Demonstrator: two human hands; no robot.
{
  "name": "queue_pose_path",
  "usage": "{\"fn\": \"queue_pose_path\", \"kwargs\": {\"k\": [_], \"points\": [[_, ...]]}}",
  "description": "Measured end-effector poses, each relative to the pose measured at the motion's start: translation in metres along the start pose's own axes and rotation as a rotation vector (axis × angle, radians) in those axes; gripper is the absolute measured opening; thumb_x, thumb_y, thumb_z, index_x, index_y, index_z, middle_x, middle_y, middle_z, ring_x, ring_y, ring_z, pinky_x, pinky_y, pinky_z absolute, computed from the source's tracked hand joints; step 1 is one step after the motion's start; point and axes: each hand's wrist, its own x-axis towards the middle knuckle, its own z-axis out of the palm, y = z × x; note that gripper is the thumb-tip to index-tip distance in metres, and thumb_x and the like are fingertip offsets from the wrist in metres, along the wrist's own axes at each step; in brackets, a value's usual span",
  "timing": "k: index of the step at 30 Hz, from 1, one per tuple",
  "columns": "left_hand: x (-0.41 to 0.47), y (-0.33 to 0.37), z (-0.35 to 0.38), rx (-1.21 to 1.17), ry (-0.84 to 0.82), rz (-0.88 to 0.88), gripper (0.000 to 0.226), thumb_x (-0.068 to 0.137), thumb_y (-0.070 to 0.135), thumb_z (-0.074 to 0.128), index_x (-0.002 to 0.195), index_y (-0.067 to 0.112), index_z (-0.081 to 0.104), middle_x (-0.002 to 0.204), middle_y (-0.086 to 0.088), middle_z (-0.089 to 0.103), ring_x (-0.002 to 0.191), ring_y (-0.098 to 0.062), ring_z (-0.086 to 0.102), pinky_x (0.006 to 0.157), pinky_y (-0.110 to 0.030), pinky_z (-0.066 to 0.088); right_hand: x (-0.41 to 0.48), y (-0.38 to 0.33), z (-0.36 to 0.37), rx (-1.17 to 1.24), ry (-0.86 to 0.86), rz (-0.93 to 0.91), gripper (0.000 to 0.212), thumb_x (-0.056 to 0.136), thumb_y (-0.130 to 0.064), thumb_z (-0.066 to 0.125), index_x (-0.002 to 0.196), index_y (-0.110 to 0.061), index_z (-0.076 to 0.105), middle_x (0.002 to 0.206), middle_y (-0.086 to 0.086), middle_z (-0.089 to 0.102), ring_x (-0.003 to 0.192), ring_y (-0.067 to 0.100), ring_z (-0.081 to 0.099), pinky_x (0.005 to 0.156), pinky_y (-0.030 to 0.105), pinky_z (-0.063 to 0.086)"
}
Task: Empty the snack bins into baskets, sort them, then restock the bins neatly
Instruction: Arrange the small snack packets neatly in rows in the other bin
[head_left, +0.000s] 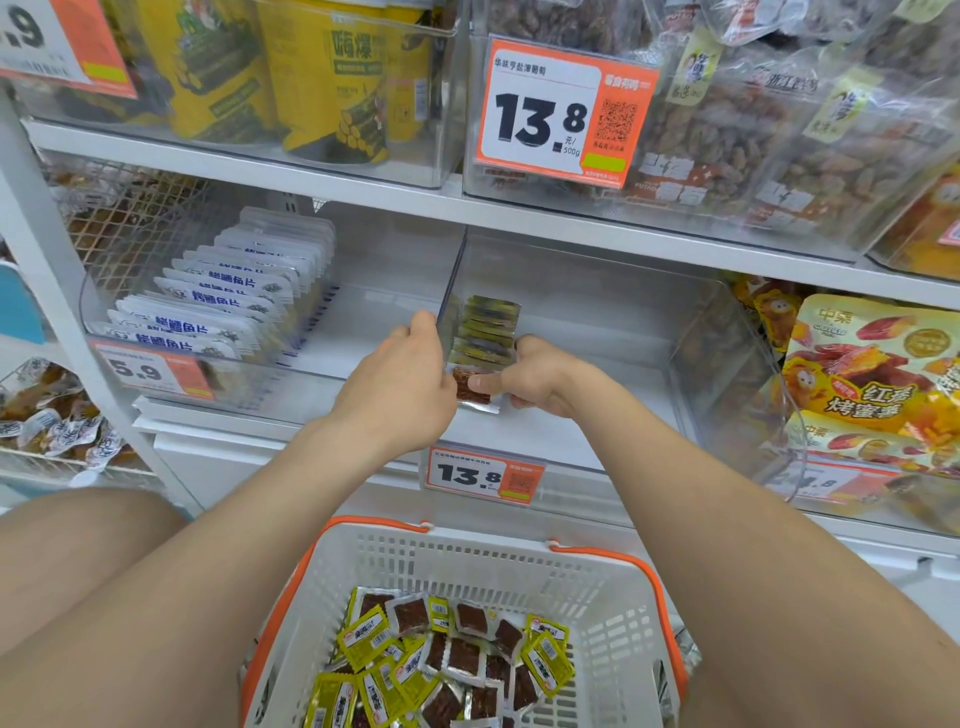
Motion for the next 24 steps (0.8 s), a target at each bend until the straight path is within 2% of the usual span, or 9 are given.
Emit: {"fn": "queue_pose_path", "kwargs": {"k": [2,4,6,9,12,14,18,22,24], "points": [[-0.001,-0.002,-0.001,-0.026,0.008,-0.006,0.019,0.099,0.021,0.051,0.114,0.013,0.044,0.1,-0.006,0.053,0.089,-0.029,0.051,0.071,-0.039,0.038,-0.009,-0.004,0.0,0.036,0.066,-0.028,0.04,0.086,-0.006,0.084,0.085,-0.024,0.049,0.09,-0.007,0.06,0.085,0.012,0.059,0.089,0.035,0.055],[-0.005,-0.003,0.0,-0.049,0.026,0.002,0.025,0.098,0.024,0.054,0.12,0.013,0.048,0.104,-0.007,0.058,0.095,-0.031,0.054,0.074,-0.039,0.041,-0.018,-0.008,-0.001,0.053,0.137,-0.031,0.049,0.081,-0.002,0.087,0.08,-0.022,0.043,0.085,-0.008,0.052,0.078,0.009,0.057,0.094,0.036,0.058],[-0.01,-0.003,0.0,-0.067,0.053,0.005,0.03,0.097,0.025,0.055,0.124,0.014,0.05,0.108,-0.007,0.06,0.102,-0.031,0.056,0.078,-0.04,0.044,-0.022,-0.011,-0.001,0.072,0.162,-0.021,0.052,0.079,-0.002,0.088,0.081,-0.021,0.04,0.085,-0.007,0.049,0.078,0.01,0.058,0.09,0.036,0.061],[-0.02,-0.004,-0.002,-0.062,0.099,0.004,0.042,0.095,0.027,0.057,0.136,0.019,0.049,0.122,-0.007,0.059,0.116,-0.032,0.056,0.092,-0.043,0.048,-0.026,-0.012,0.003,0.062,0.168,-0.011,0.049,0.079,-0.004,0.089,0.081,-0.019,0.043,0.088,-0.002,0.057,0.079,0.014,0.062,0.075,0.03,0.061],[-0.031,-0.005,-0.008,-0.1,0.141,0.011,0.047,0.096,0.029,0.057,0.141,0.021,0.048,0.133,-0.006,0.054,0.124,-0.029,0.054,0.101,-0.043,0.047,-0.033,-0.012,0.01,0.007,0.197,-0.004,0.04,0.076,-0.013,0.092,0.085,-0.017,0.054,0.093,0.001,0.063,0.085,0.02,0.066,0.08,0.036,0.064],[-0.038,-0.006,-0.011,-0.128,0.169,0.016,0.043,0.096,0.029,0.058,0.138,0.022,0.049,0.13,-0.003,0.052,0.121,-0.028,0.054,0.099,-0.043,0.046,-0.033,-0.012,0.013,-0.041,0.232,-0.006,0.037,0.075,-0.019,0.092,0.086,-0.016,0.057,0.092,0.002,0.064,0.083,0.022,0.066,0.08,0.039,0.065],[-0.046,-0.011,-0.013,-0.141,0.192,0.026,0.033,0.095,0.026,0.059,0.127,0.021,0.051,0.121,-0.001,0.049,0.114,-0.026,0.053,0.093,-0.04,0.045,-0.039,-0.012,0.016,-0.075,0.303,-0.004,0.037,0.082,-0.027,0.089,0.076,-0.015,0.054,0.076,0.001,0.057,0.073,0.023,0.063,0.078,0.041,0.065],[-0.047,-0.012,-0.01,-0.133,0.212,0.041,0.02,0.093,0.025,0.061,0.108,0.022,0.047,0.105,0.001,0.05,0.101,-0.025,0.052,0.08,-0.038,0.04,-0.043,-0.014,0.016,-0.058,0.291,0.024,0.032,0.081,-0.025,0.089,0.079,-0.014,0.058,0.081,0.002,0.06,0.077,0.025,0.071,0.073,0.039,0.066],[-0.049,-0.012,-0.01,-0.108,0.194,0.035,0.016,0.093,0.028,0.06,0.099,0.024,0.046,0.092,0.005,0.055,0.092,-0.025,0.055,0.075,-0.04,0.044,-0.049,-0.016,0.017,-0.057,0.273,0.036,0.031,0.081,-0.023,0.088,0.083,-0.013,0.059,0.085,0.002,0.06,0.083,0.026,0.073,0.074,0.039,0.066]]}}
